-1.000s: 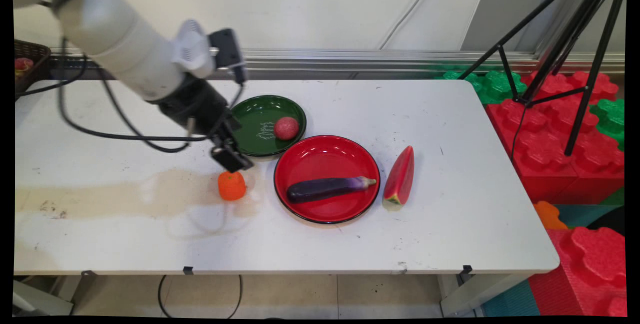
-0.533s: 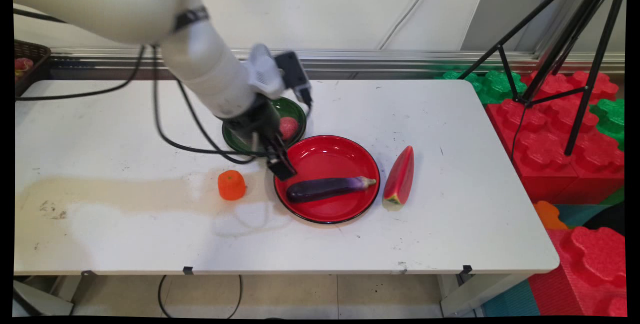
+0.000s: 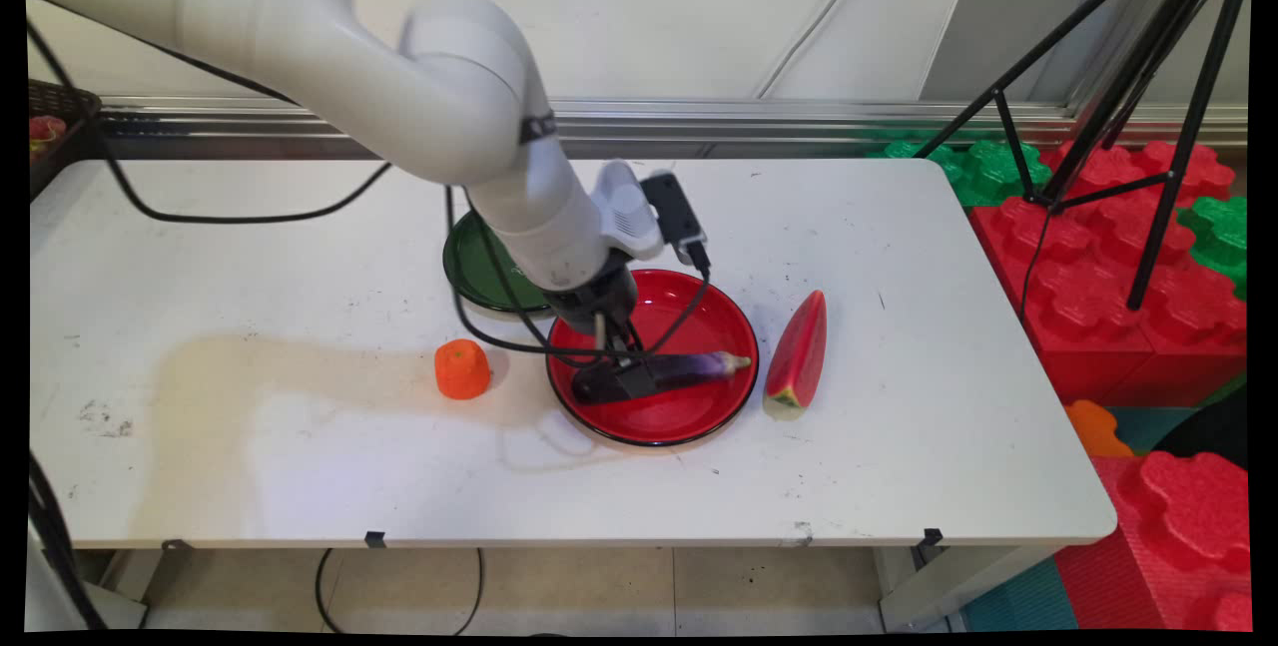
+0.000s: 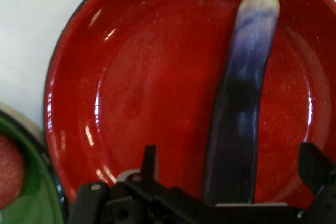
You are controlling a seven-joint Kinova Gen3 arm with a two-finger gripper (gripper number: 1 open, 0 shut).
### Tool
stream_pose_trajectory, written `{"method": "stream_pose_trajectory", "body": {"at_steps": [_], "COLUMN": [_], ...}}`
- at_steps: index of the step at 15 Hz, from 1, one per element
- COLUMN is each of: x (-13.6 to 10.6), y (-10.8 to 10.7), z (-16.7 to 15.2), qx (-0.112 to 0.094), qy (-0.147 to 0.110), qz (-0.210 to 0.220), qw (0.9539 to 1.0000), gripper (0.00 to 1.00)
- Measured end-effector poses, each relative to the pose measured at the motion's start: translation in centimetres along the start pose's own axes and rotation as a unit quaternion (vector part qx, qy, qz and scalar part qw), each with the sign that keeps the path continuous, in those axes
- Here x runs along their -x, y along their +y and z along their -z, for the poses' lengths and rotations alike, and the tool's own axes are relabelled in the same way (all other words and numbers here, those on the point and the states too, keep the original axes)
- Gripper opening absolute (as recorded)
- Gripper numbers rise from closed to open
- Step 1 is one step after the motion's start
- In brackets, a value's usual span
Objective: Pick up the eggplant from the red plate, then place the picked object on the table
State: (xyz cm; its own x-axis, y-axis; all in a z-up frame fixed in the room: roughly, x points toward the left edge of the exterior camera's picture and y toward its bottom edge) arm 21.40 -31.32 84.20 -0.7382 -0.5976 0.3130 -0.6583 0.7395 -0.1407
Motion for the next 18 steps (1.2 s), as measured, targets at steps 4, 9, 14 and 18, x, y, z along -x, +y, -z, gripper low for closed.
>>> {"method": "stream_pose_trajectory", "body": {"at_steps": [4,9,14,18], "x": [-0.8,-1.4,-1.4,-1.6], "y": [0.6,1.0,1.0,0.5], "z": [-2.7,-4.8,-4.6,-2.2], "qx": [0.004,0.007,0.001,-0.011], "qy": [-0.004,-0.004,0.002,0.015], "qz": [0.001,0.000,-0.008,-0.009], "qw": [1.0000,1.0000,1.0000,0.9998], "gripper": [1.00,0.00,0.00,0.00]}}
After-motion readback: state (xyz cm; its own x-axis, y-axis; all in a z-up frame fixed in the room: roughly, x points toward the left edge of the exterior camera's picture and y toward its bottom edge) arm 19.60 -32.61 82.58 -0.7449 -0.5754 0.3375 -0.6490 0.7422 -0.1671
